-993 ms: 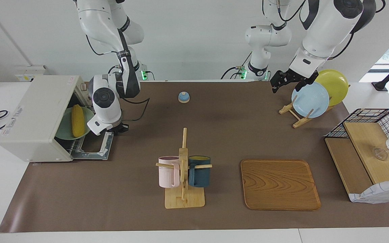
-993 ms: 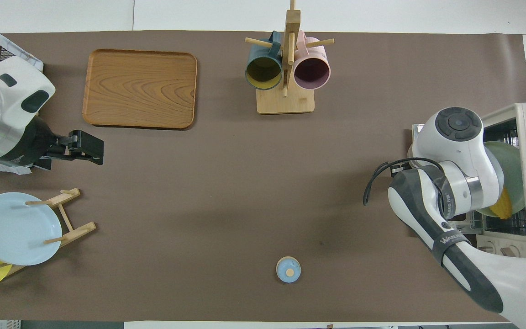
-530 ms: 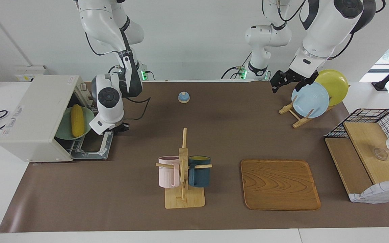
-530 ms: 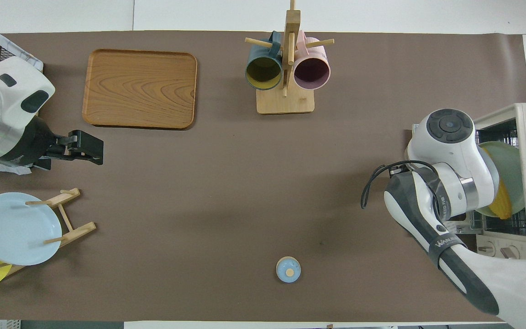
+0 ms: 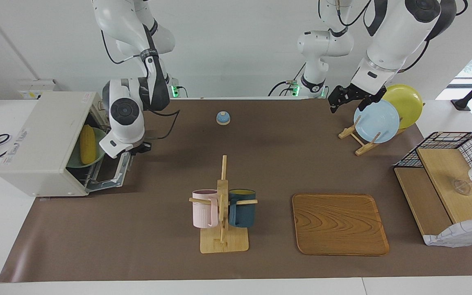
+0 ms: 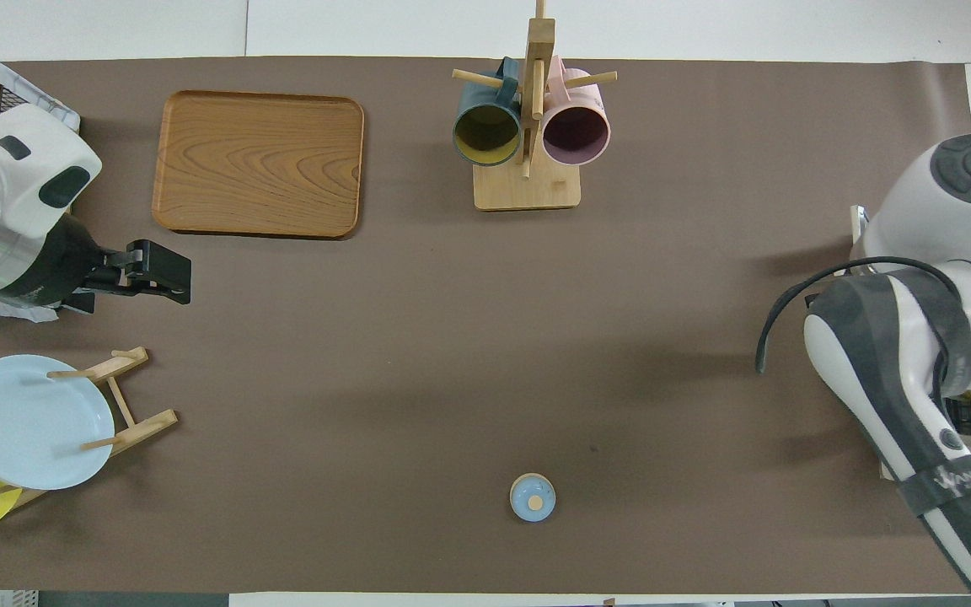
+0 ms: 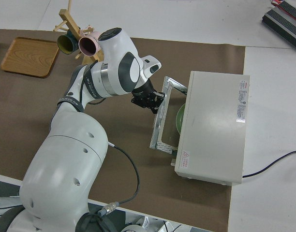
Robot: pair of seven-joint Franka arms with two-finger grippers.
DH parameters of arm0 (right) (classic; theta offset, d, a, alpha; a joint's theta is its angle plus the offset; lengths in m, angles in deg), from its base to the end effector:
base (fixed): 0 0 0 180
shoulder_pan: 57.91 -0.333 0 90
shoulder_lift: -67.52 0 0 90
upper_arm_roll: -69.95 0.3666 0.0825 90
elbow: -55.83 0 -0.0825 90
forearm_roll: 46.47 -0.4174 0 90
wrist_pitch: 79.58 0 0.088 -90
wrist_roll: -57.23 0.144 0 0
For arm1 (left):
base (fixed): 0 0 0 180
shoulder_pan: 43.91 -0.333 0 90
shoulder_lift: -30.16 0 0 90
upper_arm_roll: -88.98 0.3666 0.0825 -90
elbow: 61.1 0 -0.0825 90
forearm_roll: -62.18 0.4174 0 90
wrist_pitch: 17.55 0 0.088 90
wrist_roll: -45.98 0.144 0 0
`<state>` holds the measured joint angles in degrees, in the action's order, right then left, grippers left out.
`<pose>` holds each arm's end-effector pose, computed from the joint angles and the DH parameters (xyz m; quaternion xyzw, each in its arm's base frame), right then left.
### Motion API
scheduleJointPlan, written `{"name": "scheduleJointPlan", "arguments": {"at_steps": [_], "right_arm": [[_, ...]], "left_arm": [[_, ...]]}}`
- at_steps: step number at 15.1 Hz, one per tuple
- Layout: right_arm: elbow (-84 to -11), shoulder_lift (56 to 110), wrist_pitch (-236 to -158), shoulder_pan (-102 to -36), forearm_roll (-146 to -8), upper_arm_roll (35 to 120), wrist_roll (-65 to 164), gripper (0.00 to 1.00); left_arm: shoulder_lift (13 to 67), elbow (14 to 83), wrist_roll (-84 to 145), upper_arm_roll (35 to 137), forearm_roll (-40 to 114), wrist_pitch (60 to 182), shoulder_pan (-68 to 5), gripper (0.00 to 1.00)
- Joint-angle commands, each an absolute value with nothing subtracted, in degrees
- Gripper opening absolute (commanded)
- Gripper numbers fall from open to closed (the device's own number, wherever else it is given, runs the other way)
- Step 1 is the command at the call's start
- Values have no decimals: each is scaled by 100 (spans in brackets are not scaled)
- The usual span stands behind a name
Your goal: Put corn in oven
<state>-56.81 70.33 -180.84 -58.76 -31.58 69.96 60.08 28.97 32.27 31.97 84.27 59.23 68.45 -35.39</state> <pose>0.5649 -0.0234 0.4328 0.9845 0.0237 -0.1184 0.1269 0.5502 -0.1378 0.6153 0.9982 0.0064 -0.0583 0.0115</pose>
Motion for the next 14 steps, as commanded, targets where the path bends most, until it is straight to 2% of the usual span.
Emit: {"name": "scheduleJointPlan", "arguments": {"at_steps": [1, 6, 10, 13, 14], "right_arm": [[-5773, 6911, -17917, -5415, -2889, 6898, 5566, 0], [-5589, 6665, -17574, -5220, -2959, 6898, 5284, 0], [-4844, 6611, -17029, -5229, -3397, 6915, 5284, 2], [-3921, 6699, -16432, -5299, -4109, 6959, 5319, 26], [-3770, 6769, -16334, -5299, -4154, 6977, 5302, 41]], "left_arm": [[2858, 3215, 3218, 8432, 5866, 6867, -3573, 100], [2858, 3215, 3227, 8432, 5866, 6867, -3573, 100], [2858, 3215, 3218, 8432, 5866, 6867, -3573, 100], [2858, 3215, 3218, 8432, 5866, 6867, -3565, 100], [2858, 3215, 3227, 8432, 5866, 6867, -3565, 100]]}}
